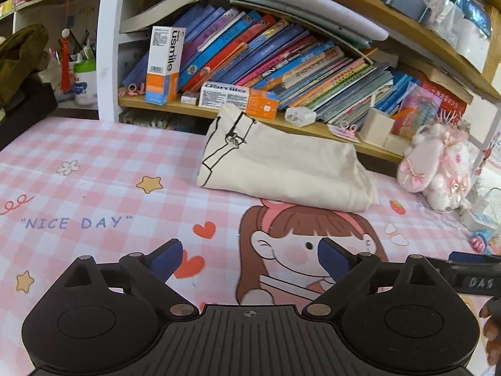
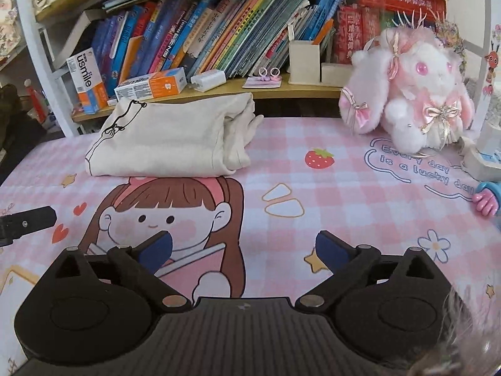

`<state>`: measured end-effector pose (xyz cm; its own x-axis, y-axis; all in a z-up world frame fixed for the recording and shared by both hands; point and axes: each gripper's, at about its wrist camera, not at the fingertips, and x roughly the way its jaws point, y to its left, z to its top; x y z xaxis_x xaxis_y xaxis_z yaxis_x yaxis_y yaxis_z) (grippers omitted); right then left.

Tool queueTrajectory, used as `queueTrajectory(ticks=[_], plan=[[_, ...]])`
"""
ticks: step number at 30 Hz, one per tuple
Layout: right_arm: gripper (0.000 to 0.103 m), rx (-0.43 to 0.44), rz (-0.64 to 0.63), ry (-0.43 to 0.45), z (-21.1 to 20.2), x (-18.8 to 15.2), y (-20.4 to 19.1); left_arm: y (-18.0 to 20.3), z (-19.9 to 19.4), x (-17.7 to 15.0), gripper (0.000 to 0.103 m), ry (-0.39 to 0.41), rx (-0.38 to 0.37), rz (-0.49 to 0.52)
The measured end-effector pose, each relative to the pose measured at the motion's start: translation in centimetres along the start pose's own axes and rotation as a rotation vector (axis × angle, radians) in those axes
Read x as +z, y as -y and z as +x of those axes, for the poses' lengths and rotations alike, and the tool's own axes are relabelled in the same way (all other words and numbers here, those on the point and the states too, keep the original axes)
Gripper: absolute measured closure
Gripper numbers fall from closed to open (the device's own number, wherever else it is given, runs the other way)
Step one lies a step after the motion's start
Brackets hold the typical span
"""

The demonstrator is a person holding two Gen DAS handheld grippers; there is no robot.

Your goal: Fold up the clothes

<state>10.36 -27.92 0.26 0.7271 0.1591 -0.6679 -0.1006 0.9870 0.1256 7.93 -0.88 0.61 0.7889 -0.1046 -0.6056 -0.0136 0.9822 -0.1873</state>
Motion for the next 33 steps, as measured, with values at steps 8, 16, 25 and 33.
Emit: queueTrajectory(ticks=[8, 16, 25, 33], plan=[[0.003, -0.030, -0.028, 0.045, -2.5, -2.2, -1.3, 1.5, -2.1, -1.8, 0.005, 0.054, 0.071, 0.035], [0.002, -0.045, -0.013, 0.051, -4.0, -3.8, -1.9, 1.9, -2.6, -3.3, 0.005, 0.012, 0.107, 0.036], [0.002, -0.050, 0.003, 0.046, -4.7, -4.5, -1.9, 1.8, -3.3, -3.7, 0.005, 0.013, 0.101, 0.027], [0.002, -0.051, 0.009, 0.038, -5.1, -4.9, -2.1, 2.0, -3.5, -4.0, 0.005, 0.003, 0.085, 0.045]])
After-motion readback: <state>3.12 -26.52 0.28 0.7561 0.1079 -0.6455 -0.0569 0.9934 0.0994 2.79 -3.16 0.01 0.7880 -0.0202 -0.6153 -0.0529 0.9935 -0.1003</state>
